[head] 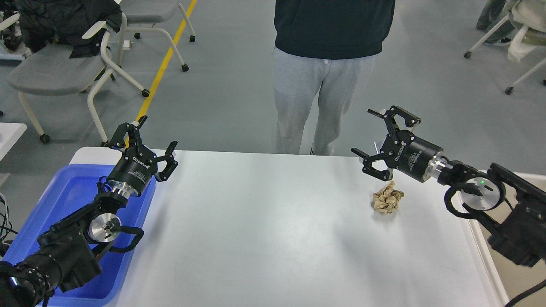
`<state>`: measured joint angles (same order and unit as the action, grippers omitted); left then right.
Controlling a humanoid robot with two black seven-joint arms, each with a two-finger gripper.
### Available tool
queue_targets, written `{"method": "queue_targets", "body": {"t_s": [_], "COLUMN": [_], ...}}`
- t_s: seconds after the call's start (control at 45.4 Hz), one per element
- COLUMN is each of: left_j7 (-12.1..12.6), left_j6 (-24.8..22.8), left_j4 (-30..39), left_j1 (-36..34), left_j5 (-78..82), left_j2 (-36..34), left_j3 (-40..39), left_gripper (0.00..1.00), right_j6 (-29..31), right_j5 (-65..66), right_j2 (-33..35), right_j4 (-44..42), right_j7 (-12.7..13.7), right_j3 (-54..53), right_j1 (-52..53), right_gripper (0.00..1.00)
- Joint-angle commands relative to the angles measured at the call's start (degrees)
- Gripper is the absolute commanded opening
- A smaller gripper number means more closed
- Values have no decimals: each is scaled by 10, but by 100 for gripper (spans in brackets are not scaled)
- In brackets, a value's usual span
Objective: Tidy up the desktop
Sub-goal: 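Move the right gripper back, revealing the tan crumpled piece on the table, then rotate the right gripper and lower it toward the tan crumpled piece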
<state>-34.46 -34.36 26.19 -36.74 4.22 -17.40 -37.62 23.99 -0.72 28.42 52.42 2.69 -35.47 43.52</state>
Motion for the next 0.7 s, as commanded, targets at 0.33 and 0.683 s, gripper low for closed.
{"method": "queue_targets", "body": {"t_s": [0.33, 0.683], "left_j7": [0, 0], "left_j6": [-3, -4], "left_j4": [0, 0], "left_j1": [-1, -1], "left_j5": [1, 1], "left_j2": [0, 0], "left_j3": [0, 0], "left_gripper": [100, 100], "right_j6": [4, -98], "right_j5": [226, 422], "right_j2": [155, 89], "right_j4": [8, -15], "right_j7": [14, 13], "right_j3": [308, 377], "right_j1": [218, 214], "right_gripper": [100, 100]}}
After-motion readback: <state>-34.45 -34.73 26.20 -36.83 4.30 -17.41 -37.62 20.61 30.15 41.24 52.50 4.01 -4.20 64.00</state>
